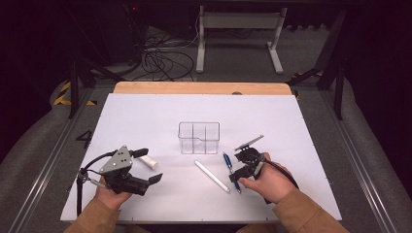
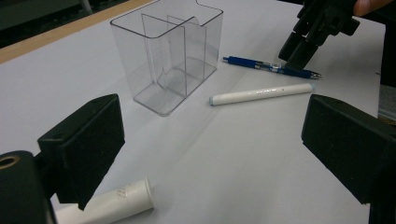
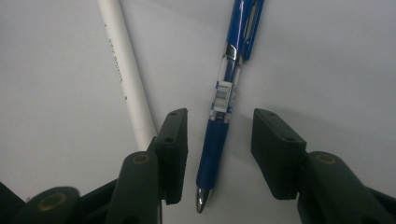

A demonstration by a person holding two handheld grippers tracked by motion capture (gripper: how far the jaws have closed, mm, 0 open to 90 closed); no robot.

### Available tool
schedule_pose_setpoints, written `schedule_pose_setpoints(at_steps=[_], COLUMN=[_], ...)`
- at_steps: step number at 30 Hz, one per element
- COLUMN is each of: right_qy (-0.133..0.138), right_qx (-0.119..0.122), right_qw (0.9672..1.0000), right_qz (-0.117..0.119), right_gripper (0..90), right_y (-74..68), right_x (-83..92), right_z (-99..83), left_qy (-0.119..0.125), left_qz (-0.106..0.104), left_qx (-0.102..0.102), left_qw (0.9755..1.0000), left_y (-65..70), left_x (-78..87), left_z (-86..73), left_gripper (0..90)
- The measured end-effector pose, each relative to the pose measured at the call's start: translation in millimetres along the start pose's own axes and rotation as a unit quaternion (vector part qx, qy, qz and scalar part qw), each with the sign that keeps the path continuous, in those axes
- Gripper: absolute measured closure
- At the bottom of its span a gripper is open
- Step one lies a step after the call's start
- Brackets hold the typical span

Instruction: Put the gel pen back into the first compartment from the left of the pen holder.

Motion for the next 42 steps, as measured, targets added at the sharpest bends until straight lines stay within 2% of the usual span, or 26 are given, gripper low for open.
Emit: schedule_pose_setpoints(at_steps=[10, 27, 35, 42], right_qy=[-0.037, -0.047, -0.046, -0.046], right_qx=[-0.024, -0.040, -0.058, -0.063], right_qw=[0.9989, 0.9964, 0.9946, 0.9943], right_qz=[-0.015, -0.058, -0.073, -0.073], right_gripper=[66.5, 76.2, 79.4, 79.8], right_y=[-6.7, -14.6, -16.8, -16.7], right_x=[-3.1, -8.0, -8.6, -8.5], right_z=[-2.5, -2.4, -2.2, -2.1], left_qy=[0.002, 0.003, 0.002, 0.002], left_qz=[0.001, -0.004, -0.005, -0.004], left_qx=[-0.001, 0.000, 0.001, 0.000], left_qw=[1.0000, 1.0000, 1.0000, 1.0000], left_y=[-0.2, 0.5, 1.1, 1.5], left_x=[0.2, -0.7, -1.2, -1.0], left_z=[-0.1, 0.0, -0.2, -0.1], left_gripper=[6.7, 6.7, 6.7, 6.7])
Point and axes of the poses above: each handheld gripper's, and its own axes: x roughly backward along the jaws, z roughly out of its top, y roughly to its right, the point moved 1 cm from there along -x, roughly forward along the jaws, and after that the axes turned 4 degrees about -y, right-handed, at the moved point
